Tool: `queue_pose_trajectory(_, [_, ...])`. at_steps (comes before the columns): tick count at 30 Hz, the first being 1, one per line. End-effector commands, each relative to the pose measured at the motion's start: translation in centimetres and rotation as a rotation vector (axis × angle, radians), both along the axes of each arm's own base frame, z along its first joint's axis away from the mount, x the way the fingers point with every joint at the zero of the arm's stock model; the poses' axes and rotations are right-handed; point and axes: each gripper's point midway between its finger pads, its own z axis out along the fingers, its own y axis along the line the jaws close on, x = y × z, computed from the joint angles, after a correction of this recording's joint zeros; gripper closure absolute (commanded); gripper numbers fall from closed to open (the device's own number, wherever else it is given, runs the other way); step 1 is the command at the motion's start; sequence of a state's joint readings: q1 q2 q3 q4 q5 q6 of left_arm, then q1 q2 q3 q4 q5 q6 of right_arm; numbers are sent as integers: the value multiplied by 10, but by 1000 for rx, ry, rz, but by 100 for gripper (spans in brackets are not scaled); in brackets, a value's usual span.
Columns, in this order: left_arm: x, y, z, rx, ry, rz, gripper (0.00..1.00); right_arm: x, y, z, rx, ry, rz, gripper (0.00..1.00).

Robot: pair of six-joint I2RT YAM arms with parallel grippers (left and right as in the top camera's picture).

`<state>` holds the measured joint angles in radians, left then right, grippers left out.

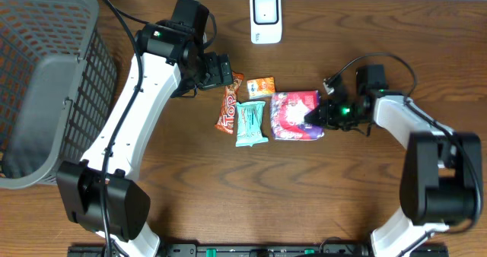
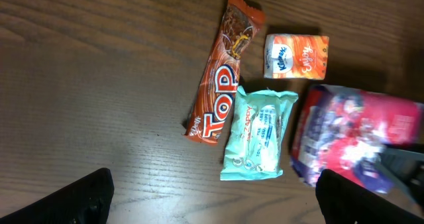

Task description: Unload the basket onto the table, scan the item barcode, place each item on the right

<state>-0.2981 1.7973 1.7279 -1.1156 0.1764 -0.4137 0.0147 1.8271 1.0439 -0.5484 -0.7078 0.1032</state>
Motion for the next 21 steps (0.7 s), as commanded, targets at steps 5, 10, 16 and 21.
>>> queue_pose_trajectory(5, [-1,3,-6,21,11,-11,2,28,-101,88,-609,-205,-317,99])
queue_pose_trajectory(10, [-1,3,-6,22,11,-11,2,-3,-182,125,-1042,-186,-697,99])
queue_pose_trajectory(16, [-1,3,-6,22,11,-11,2,-15,-211,117,-1267,-124,-742,99])
queue_pose_trajectory(21, [-1,3,-6,21,11,-11,2,-6,-196,75,-1256,-45,-637,99])
